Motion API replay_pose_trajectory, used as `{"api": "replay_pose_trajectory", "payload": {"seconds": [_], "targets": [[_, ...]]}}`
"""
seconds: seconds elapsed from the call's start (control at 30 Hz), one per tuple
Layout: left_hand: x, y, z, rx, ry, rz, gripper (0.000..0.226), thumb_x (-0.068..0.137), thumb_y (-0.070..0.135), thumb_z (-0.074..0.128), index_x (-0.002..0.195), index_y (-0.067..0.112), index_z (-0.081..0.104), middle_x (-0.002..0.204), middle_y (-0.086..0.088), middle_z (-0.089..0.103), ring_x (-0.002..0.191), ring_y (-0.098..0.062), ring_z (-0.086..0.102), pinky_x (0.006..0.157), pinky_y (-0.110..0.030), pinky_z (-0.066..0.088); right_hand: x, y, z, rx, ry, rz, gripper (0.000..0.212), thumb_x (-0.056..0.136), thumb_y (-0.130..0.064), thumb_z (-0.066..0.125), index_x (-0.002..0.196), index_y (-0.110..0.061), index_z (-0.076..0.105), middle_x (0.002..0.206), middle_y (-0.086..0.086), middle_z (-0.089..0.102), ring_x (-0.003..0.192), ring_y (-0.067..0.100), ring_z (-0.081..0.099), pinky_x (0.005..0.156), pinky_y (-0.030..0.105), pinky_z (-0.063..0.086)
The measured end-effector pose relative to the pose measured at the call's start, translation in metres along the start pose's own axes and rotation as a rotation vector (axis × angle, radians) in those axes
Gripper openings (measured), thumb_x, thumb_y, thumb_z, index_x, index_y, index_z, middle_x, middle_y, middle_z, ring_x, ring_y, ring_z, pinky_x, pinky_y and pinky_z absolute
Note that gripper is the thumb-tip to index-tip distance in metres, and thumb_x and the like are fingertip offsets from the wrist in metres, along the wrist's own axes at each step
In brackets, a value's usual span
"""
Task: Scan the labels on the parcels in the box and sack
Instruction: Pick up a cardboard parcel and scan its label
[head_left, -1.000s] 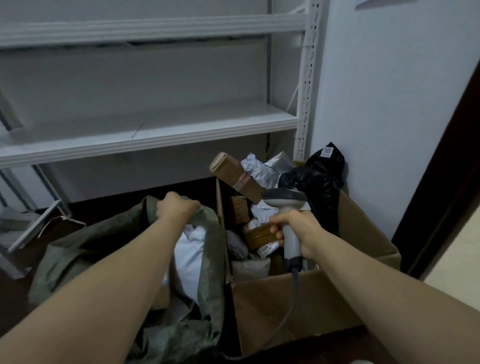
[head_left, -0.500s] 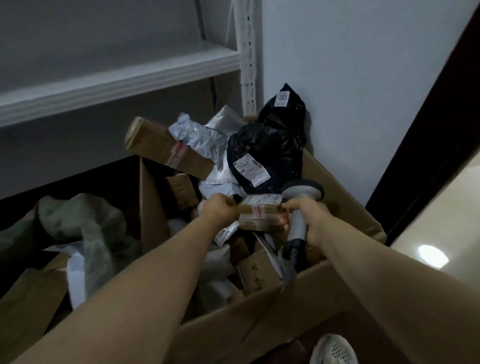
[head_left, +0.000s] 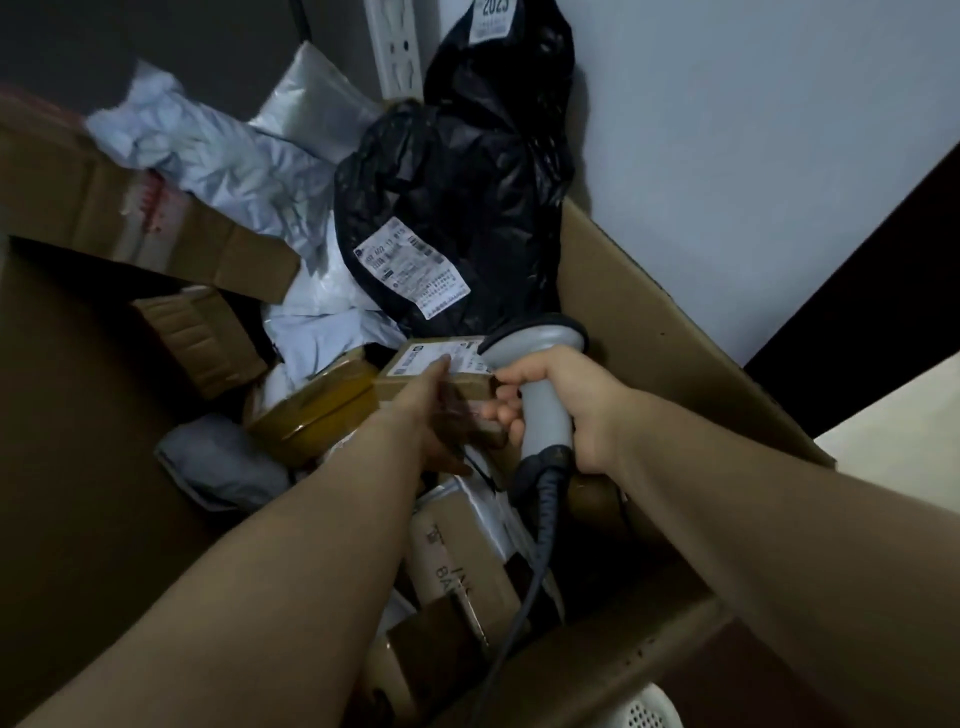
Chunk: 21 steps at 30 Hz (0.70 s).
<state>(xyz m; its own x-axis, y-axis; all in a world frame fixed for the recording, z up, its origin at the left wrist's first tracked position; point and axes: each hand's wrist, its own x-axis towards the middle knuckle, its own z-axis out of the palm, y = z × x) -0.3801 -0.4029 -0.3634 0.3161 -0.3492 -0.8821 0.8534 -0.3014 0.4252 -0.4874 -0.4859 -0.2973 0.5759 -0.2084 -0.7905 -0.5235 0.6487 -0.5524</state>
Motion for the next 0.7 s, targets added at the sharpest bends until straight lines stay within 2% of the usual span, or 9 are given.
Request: {"api": "replay_pose_trajectory", "payload": {"seconds": [0.07,0.13,0.17,0.27,0.37,0.43,0.5,0.6,0.7], "targets": [[0.000,-0.004,0.000,-0.016,-0.031,0.015,0.040,0.093,0.048,0.049,0.090,0.008,0.052,0.081,-0.011,0.061,0.105,-0.031,0.056,0.103,-0.045,0.036,-0.001,0.003,0.000,-0.006,-0.022,0.002,0.016,0.089,-0.011,0.055,0.076,-0.001,0.056,0.060,0.012,0.063,0.035,0.012,0.052,0.039,0.016,0.043],[-0.009,-0.006,-0.003,-0.035,-0.043,0.058,0.033,0.089,0.038,0.058,0.077,0.008,0.052,0.067,-0.011,0.064,0.078,-0.026,0.058,0.078,-0.037,0.046,-0.007,0.004,0.000,-0.033,-0.039,-0.030,0.019,0.088,-0.011,0.055,0.073,-0.001,0.057,0.061,0.011,0.063,0.037,0.011,0.051,0.040,0.017,0.043],[-0.016,-0.007,-0.006,-0.021,-0.033,0.083,0.027,0.087,0.032,0.061,0.077,0.008,0.052,0.071,-0.012,0.062,0.075,-0.026,0.057,0.070,-0.037,0.047,-0.013,0.003,0.001,-0.038,-0.045,-0.052,0.018,0.088,-0.011,0.055,0.073,0.000,0.058,0.062,0.011,0.063,0.037,0.011,0.051,0.040,0.018,0.042],[-0.054,-0.005,-0.019,0.031,0.018,0.198,0.016,0.085,0.015,0.065,0.095,0.009,0.055,0.085,-0.013,0.058,0.077,-0.026,0.056,0.062,-0.038,0.047,-0.038,0.000,0.007,-0.054,-0.052,-0.106,0.014,0.087,-0.011,0.057,0.081,0.001,0.059,0.065,0.011,0.063,0.039,0.012,0.051,0.039,0.019,0.043],[-0.104,0.003,-0.029,0.084,-0.009,0.321,0.028,0.083,0.005,0.064,0.110,0.009,0.060,0.083,-0.012,0.068,0.078,-0.023,0.063,0.062,-0.036,0.049,-0.074,-0.002,0.018,-0.091,-0.080,-0.164,0.013,0.087,-0.013,0.061,0.086,0.000,0.062,0.064,0.011,0.063,0.044,0.013,0.052,0.040,0.020,0.044],[-0.143,0.008,-0.034,0.164,-0.057,0.393,0.011,0.087,0.001,0.058,0.095,0.009,0.061,0.059,-0.007,0.070,0.061,-0.020,0.066,0.067,-0.035,0.047,-0.105,0.001,0.029,-0.148,-0.100,-0.223,0.015,0.086,-0.016,0.065,0.091,-0.001,0.063,0.064,0.010,0.062,0.048,0.015,0.054,0.044,0.023,0.047],[-0.185,0.013,-0.043,0.188,-0.025,0.470,0.006,0.084,-0.001,0.062,0.083,0.004,0.059,0.050,-0.005,0.065,0.061,-0.022,0.062,0.070,-0.034,0.049,-0.139,0.008,0.042,-0.243,-0.116,-0.294,0.015,0.084,-0.018,0.069,0.087,-0.004,0.065,0.063,0.009,0.061,0.052,0.017,0.055,0.048,0.026,0.048],[-0.239,0.018,-0.064,0.212,0.015,0.538,0.018,0.074,0.001,0.072,0.089,0.003,0.061,0.073,-0.012,0.066,0.075,-0.024,0.059,0.071,-0.035,0.053,-0.182,0.021,0.062,-0.323,-0.138,-0.384,0.015,0.081,-0.017,0.073,0.084,-0.005,0.065,0.058,0.007,0.056,0.049,0.017,0.051,0.050,0.028,0.045],[-0.292,0.011,-0.092,0.136,0.013,0.574,0.041,0.059,0.000,0.077,0.096,0.004,0.061,0.093,-0.013,0.059,0.083,-0.023,0.056,0.075,-0.034,0.054,-0.222,0.034,0.087,-0.386,-0.149,-0.513,0.010,0.081,-0.008,0.070,0.078,-0.005,0.062,0.054,0.007,0.049,0.042,0.015,0.044,0.046,0.026,0.040]]}}
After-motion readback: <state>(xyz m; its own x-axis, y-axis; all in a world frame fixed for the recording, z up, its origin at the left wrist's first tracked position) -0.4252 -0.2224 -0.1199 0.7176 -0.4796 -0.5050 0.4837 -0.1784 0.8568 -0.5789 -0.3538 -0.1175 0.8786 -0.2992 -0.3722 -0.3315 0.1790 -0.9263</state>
